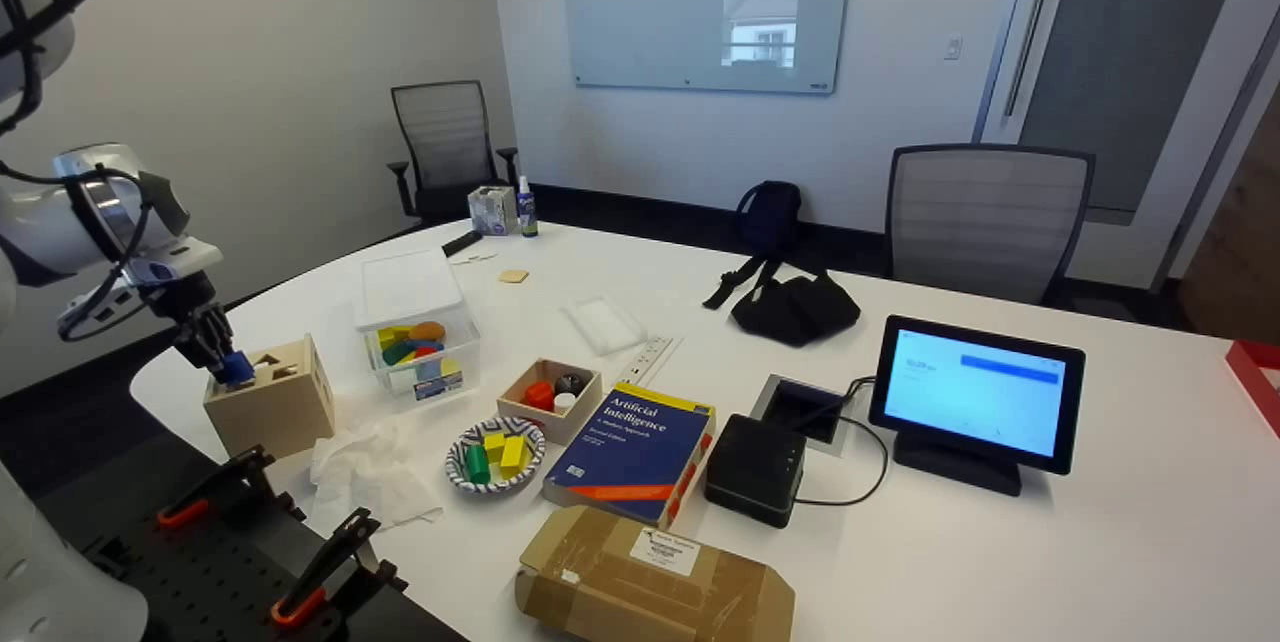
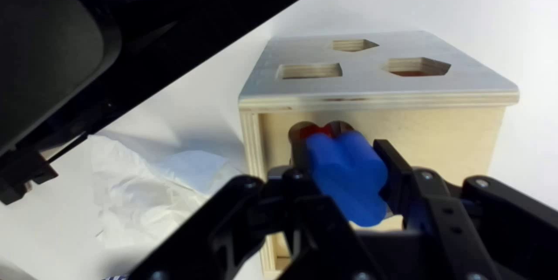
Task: Put the blue block in the toy box
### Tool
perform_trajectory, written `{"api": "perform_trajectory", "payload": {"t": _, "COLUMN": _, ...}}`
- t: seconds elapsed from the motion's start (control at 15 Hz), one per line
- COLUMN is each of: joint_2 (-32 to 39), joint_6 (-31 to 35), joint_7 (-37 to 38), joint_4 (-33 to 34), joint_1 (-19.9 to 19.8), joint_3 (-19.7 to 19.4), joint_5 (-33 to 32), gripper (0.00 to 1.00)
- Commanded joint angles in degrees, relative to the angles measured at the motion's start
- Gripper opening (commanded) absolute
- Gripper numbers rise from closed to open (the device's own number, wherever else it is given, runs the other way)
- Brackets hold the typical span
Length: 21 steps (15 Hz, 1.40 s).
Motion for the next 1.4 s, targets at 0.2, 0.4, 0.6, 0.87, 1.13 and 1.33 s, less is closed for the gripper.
{"api": "perform_trajectory", "payload": {"t": 0.2, "joint_2": -0.09, "joint_6": 3.47, "joint_7": -1.91, "joint_4": -1.71, "joint_1": 0.07, "joint_3": -0.42, "joint_5": 2.77, "gripper": 0.16}}
{"api": "perform_trajectory", "payload": {"t": 0.4, "joint_2": -0.20, "joint_6": 3.96, "joint_7": -2.06, "joint_4": -2.15, "joint_1": -0.11, "joint_3": -0.42, "joint_5": 3.14, "gripper": 0.16}}
{"api": "perform_trajectory", "payload": {"t": 0.6, "joint_2": -0.37, "joint_6": 5.28, "joint_7": -1.45, "joint_4": -3.14, "joint_1": 0.18, "joint_3": -0.64, "joint_5": 3.33, "gripper": 0.16}}
{"api": "perform_trajectory", "payload": {"t": 0.87, "joint_2": -0.86, "joint_6": 7.66, "joint_7": -1.70, "joint_4": -4.76, "joint_1": 0.24, "joint_3": -1.21, "joint_5": 4.01, "gripper": 0.16}}
{"api": "perform_trajectory", "payload": {"t": 1.13, "joint_2": -1.36, "joint_6": 10.56, "joint_7": -1.92, "joint_4": -6.61, "joint_1": 0.54, "joint_3": -2.25, "joint_5": 4.64, "gripper": 0.16}}
{"api": "perform_trajectory", "payload": {"t": 1.33, "joint_2": -1.68, "joint_6": 12.36, "joint_7": -2.24, "joint_4": -7.95, "joint_1": 0.82, "joint_3": -2.57, "joint_5": 5.66, "gripper": 0.16}}
